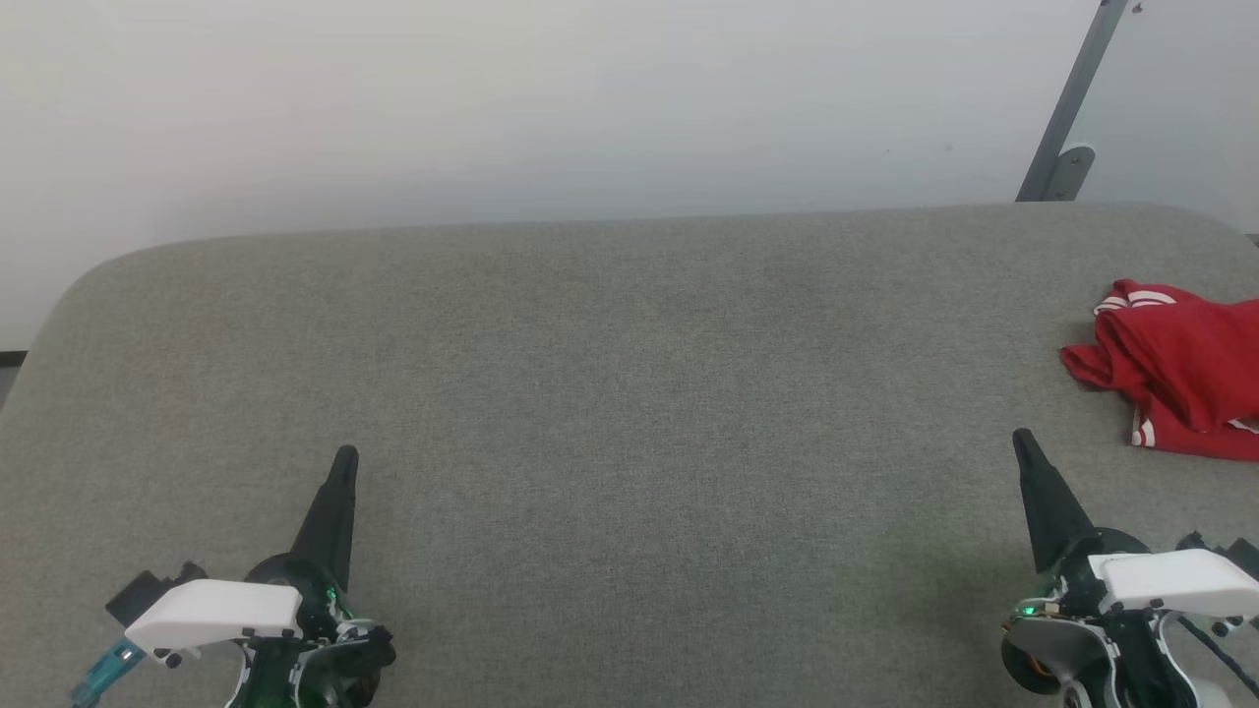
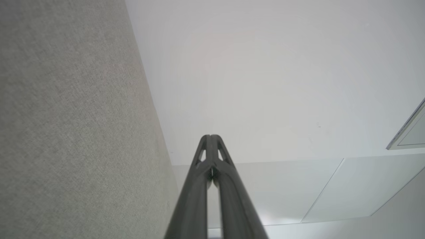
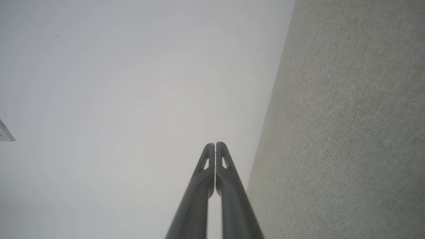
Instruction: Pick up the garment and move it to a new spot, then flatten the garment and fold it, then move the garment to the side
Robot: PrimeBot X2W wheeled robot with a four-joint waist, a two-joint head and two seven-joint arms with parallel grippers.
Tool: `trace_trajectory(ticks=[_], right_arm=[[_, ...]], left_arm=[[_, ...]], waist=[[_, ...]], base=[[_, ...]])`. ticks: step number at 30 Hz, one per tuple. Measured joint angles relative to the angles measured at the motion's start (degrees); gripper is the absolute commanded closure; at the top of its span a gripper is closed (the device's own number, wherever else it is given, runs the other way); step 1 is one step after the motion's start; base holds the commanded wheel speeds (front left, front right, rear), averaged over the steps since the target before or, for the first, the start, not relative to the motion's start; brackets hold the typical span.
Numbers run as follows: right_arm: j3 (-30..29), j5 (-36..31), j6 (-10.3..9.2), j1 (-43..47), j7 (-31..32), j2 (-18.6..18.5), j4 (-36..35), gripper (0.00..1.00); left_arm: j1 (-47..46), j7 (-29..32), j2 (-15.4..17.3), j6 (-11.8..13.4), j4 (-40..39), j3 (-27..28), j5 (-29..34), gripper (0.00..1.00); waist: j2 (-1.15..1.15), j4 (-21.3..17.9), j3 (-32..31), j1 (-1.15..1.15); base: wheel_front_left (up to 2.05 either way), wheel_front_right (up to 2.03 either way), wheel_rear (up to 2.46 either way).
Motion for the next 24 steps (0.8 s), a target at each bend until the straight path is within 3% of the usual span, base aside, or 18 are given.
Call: trace_trajectory(ticks=[24], right_arm=[[0.0,0.5,0.00,-0.1,0.1,0.1,0.0,1.00]], left_arm=[[0.0,0.1,-0.1,0.0,0.0,0.0,-0.4,1.00]], waist=[[0.00,0.0,0.0,0.00]], base=[[0.00,0.00,0.00]])
